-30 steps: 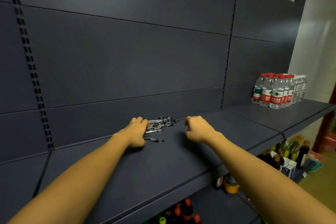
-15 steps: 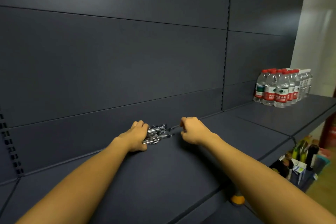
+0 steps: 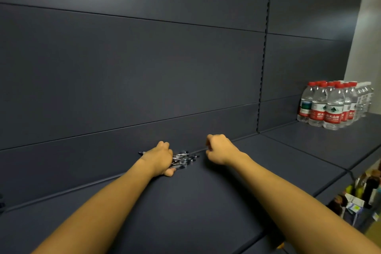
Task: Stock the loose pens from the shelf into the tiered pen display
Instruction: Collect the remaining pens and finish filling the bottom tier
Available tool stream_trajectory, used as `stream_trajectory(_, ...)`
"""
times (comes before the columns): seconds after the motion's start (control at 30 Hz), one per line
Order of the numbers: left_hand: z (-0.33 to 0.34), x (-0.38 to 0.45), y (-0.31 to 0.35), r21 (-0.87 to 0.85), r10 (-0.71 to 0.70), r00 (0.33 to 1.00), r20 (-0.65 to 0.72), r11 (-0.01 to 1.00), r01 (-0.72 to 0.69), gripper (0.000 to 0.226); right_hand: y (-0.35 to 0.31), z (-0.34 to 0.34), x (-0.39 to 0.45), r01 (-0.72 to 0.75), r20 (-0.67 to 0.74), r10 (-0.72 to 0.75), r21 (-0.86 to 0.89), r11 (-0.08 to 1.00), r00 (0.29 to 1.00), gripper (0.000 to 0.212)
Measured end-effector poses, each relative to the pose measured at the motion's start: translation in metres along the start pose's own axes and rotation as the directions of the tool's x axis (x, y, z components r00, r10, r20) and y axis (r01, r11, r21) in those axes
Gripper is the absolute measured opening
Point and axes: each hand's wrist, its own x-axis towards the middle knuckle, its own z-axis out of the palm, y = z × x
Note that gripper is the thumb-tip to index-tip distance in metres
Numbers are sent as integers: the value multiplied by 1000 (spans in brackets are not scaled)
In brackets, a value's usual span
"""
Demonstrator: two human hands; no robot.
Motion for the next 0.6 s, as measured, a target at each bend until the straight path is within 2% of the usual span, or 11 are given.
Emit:
stream_trajectory(0.23, -4, 1, 11, 51, -53, 999, -11, 997, 54, 59, 6, 1, 5, 85, 19, -85, 11, 996, 996, 19)
stream_trajectory(0.4, 3, -5, 18, -67, -121, 991, -53, 991, 117, 51, 19, -6, 4, 97, 4, -98, 27, 995, 995, 23)
stream_trajectory(0.6, -4, -4, 23, -179, -175, 985, 11, 968, 174, 51, 23, -8, 3, 112, 11, -113, 37, 993, 994, 21)
